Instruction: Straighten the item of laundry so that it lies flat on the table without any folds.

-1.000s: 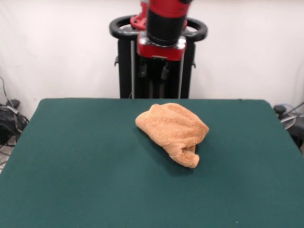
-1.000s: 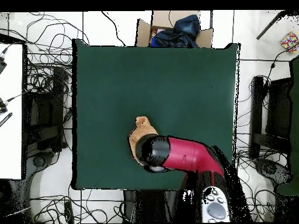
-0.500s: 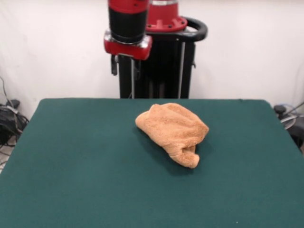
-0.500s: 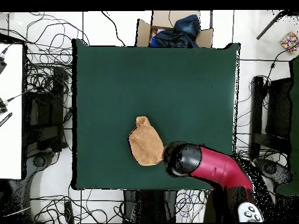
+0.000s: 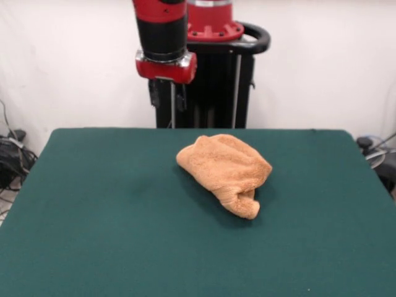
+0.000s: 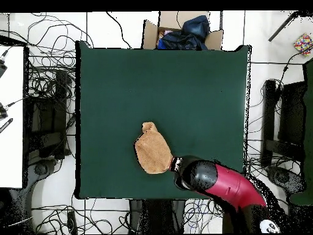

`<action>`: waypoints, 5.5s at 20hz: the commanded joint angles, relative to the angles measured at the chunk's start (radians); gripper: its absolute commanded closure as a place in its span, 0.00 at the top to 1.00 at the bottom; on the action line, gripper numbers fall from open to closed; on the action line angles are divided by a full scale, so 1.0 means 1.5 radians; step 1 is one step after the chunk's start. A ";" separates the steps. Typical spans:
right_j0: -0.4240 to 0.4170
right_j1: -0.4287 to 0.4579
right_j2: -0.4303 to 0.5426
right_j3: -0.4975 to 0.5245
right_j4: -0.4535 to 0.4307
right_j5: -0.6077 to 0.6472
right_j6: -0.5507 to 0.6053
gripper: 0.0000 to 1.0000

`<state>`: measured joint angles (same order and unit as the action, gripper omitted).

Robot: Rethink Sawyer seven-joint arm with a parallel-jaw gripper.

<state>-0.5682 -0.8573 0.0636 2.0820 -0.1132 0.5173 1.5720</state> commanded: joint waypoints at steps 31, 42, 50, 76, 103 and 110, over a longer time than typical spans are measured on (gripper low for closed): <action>-0.084 0.022 0.205 0.096 -0.029 -0.193 0.049 1.00; -0.055 0.056 0.176 0.017 -0.092 -0.089 0.005 1.00; -0.044 0.072 0.155 0.009 -0.119 -0.036 0.012 1.00; -0.016 0.076 0.031 0.039 -0.203 -0.076 0.112 1.00; -0.097 0.165 0.080 0.168 -0.030 -0.281 0.176 1.00; -0.108 0.175 0.090 0.181 -0.007 -0.317 0.178 1.00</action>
<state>-0.7271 -0.6352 0.1151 2.3639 -0.2082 0.1376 1.5729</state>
